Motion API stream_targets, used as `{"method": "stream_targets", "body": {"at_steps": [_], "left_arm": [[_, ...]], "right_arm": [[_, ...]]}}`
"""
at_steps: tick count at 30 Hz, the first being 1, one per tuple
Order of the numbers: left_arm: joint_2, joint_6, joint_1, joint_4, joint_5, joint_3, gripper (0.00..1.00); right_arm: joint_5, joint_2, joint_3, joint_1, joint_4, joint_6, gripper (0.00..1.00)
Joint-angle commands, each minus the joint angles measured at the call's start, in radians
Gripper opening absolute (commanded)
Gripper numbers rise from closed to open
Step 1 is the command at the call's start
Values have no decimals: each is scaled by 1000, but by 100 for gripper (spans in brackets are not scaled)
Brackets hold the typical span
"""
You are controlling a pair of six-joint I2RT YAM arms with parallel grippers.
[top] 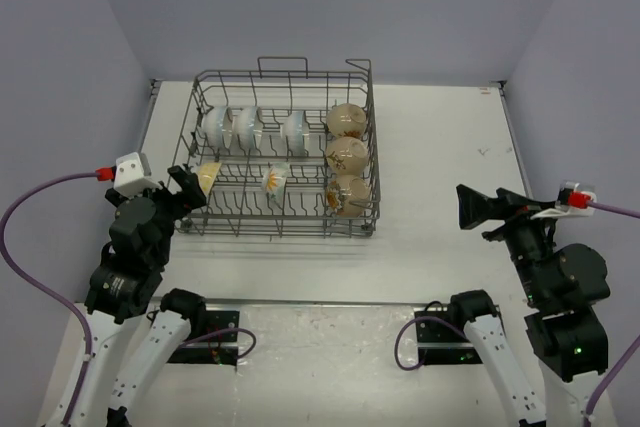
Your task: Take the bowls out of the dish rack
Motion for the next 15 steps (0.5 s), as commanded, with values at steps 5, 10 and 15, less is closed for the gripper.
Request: {"method": "stream_targets", "body": {"at_steps": [5,10,15], "left_arm": [[1,-20,1,-6,-43,11,100],[-41,-56,41,-21,-106,20,100],[-59,-118,98,-79,-225,34,100]], "right_arm": [[-38,-35,-13,3,74,8,99],[-285,44,108,3,179,97,99],[-641,432,359,102,436,345,99]]}}
